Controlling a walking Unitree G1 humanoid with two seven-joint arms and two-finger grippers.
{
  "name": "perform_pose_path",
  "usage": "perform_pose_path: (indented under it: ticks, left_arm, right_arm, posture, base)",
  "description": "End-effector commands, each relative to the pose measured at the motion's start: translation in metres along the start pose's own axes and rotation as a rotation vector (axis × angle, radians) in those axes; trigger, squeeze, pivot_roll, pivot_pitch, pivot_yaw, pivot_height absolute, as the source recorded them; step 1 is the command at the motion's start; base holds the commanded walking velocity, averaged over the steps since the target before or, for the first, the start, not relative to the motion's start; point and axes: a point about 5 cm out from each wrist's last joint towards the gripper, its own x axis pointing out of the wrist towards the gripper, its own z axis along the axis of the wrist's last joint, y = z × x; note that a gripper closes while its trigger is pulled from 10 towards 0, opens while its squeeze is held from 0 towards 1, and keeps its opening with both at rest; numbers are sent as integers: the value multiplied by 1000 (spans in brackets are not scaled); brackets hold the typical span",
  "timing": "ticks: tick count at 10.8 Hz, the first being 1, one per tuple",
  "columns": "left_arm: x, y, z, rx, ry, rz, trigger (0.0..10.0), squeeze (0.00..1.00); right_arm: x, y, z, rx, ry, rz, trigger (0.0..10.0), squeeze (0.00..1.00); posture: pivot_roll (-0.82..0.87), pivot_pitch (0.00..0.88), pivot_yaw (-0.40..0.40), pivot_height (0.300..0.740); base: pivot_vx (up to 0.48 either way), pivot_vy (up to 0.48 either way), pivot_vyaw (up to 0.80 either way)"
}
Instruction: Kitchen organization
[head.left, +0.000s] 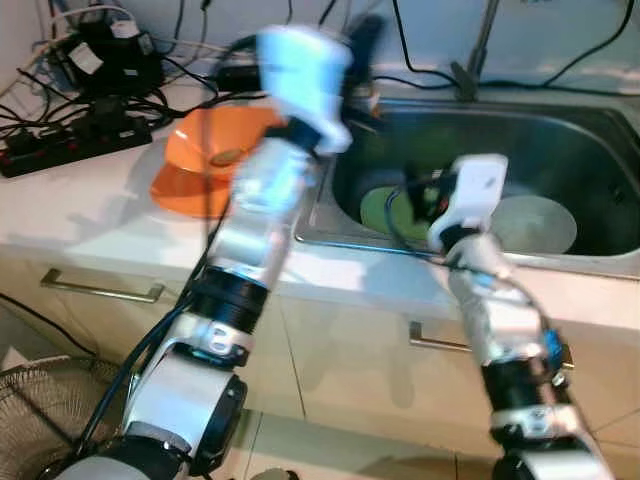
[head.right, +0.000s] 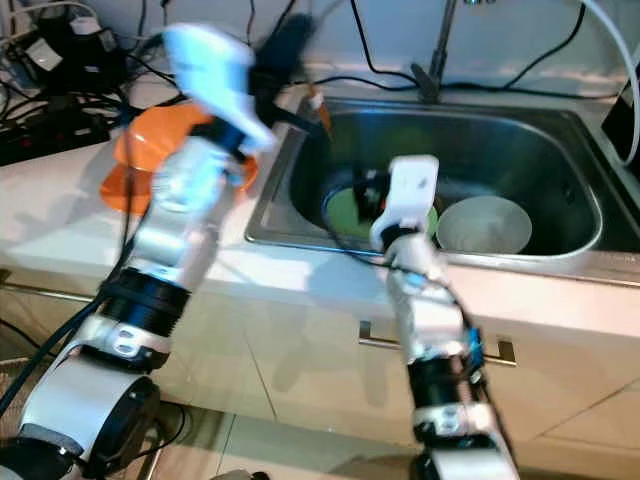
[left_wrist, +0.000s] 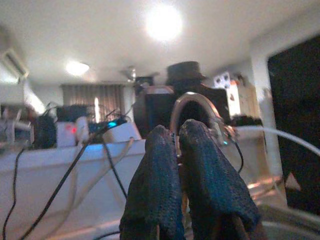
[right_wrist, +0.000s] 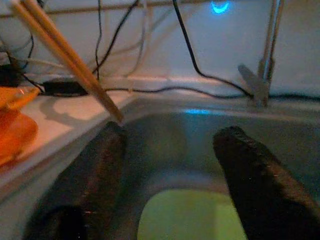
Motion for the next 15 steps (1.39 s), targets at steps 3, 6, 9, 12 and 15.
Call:
perform_pose_path:
  ticks: [3,6,9,12,15]
  left_arm:
    - [-11,10,-2,-129,52,-11,10000,0]
    - [-20,10,-4,-260,80,-40,10000,0]
    - [-23,1,-5,-276,125,-122,10000,0]
    - [-28,-6,-16,-266,215,-163,10000,0]
    - [-29,-10,-18,-262,230,-175,10000,0]
  right_arm:
    - [3,9,3,0,-26,44,10000,1000]
    - [4,25,2,25,-37,103,10000,1000]
    - [4,32,1,24,-42,115,10000,1000]
    - [6,34,5,20,-54,114,10000,0]
    - [6,32,6,23,-65,109,7843,0]
  posture:
    - [90,0,47,740]
    - [98,0,54,740]
    - [100,0,59,740]
    - [103,0,64,740]
    - [97,0,67,740]
  base:
    - [0,0,0]
    - [0,0,0]
    - [0,0,0]
    - [0,0,0]
    - [0,0,0]
